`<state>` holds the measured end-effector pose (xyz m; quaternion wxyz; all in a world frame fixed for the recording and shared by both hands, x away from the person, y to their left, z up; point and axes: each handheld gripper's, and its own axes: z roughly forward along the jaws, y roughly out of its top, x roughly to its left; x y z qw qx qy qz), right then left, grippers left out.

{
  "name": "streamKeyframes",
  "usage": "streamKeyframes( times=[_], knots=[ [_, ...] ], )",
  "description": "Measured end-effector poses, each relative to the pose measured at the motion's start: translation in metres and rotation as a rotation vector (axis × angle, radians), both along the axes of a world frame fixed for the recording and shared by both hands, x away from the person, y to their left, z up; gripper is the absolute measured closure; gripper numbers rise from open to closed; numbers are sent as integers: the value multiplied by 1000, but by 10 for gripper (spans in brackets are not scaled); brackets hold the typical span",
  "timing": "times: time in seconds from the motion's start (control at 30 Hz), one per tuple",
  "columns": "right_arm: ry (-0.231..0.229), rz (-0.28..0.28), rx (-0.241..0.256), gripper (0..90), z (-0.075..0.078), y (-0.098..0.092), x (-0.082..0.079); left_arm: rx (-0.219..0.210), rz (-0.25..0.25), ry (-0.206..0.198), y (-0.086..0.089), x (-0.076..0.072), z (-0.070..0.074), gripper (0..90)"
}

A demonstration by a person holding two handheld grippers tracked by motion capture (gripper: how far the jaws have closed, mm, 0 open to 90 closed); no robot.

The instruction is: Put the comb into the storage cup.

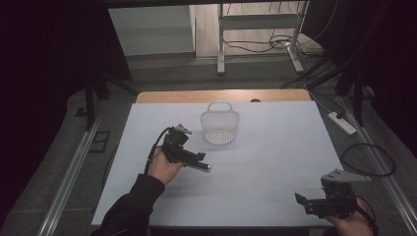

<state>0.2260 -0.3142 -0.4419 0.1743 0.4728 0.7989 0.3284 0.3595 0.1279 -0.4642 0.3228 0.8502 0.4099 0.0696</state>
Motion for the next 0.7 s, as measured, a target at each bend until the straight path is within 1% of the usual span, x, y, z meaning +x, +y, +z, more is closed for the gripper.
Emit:
streamKeyframes(
  times=[0.13,0.2,0.3,0.4,0.53,0.6,0.63,0.7],
  knots=[
    [1,0,0,0,0,0,0,3,-7,10,-6,5,-2,0],
    [1,-1,0,0,0,0,0,11,-10,13,-9,8,-3,0],
    [2,-2,-1,0,0,0,0,23,-11,16,-13,11,-5,0],
    [3,-1,-2,0,0,0,0,20,-10,20,-17,13,-6,0],
    [2,-1,-2,0,0,0,0,35,-11,18,-21,16,-8,0],
    [2,0,-3,0,0,0,0,45,-12,17,-22,16,-9,52],
    [2,0,-3,0,0,0,0,47,-22,21,-23,16,-10,52],
    [3,0,-3,0,0,0,0,55,-30,25,-23,15,-12,154]
  ],
)
